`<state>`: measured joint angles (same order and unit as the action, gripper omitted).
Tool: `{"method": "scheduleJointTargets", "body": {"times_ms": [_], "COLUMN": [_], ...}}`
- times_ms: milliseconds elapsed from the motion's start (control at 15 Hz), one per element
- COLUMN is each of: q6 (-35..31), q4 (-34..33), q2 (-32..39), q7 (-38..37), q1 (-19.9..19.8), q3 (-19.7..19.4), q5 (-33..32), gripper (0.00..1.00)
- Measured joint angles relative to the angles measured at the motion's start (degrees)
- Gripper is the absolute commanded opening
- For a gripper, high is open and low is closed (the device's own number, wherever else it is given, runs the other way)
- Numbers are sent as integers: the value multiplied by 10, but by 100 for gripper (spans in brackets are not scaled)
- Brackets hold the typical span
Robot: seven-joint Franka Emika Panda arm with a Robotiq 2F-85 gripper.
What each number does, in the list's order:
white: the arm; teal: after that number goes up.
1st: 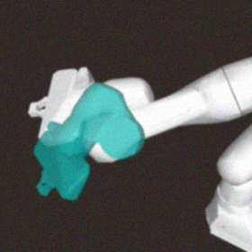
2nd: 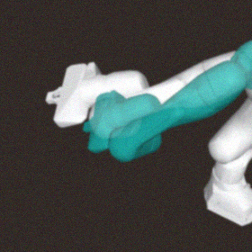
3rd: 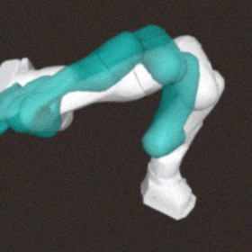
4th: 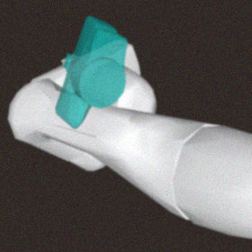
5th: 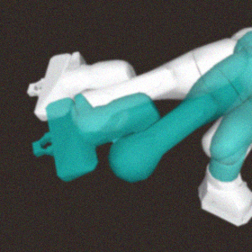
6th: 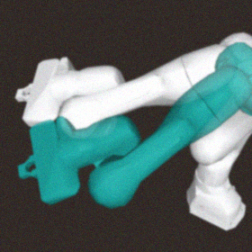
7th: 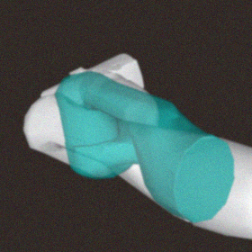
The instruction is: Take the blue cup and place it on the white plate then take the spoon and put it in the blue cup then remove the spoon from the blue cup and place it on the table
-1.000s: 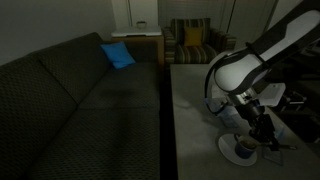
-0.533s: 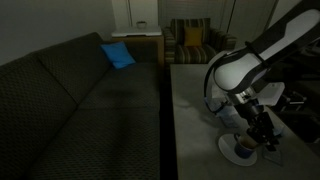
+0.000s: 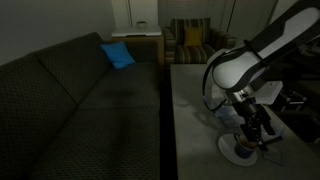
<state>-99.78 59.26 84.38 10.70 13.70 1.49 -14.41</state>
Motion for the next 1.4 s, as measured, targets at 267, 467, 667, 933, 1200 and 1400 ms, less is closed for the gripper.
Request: {"method": "scheduleJointTargets", "body": {"times_ms": [267,467,667,933,1200,1400], "q6": [-44,-103,-182,-308,-454,-568], "q4": [-5,9,44,118,204,266], "q2": [-4,-18,-45,-83,-116,-134], "q7": [-8,-17,-32,-54,-59,-61], "q1": [5,7,6,2,-3,-7], "q3": [0,1,1,0,-3,-9], "q5": [0,0,0,0,0,0], "gripper": [100,100,100,100,100,100]}}
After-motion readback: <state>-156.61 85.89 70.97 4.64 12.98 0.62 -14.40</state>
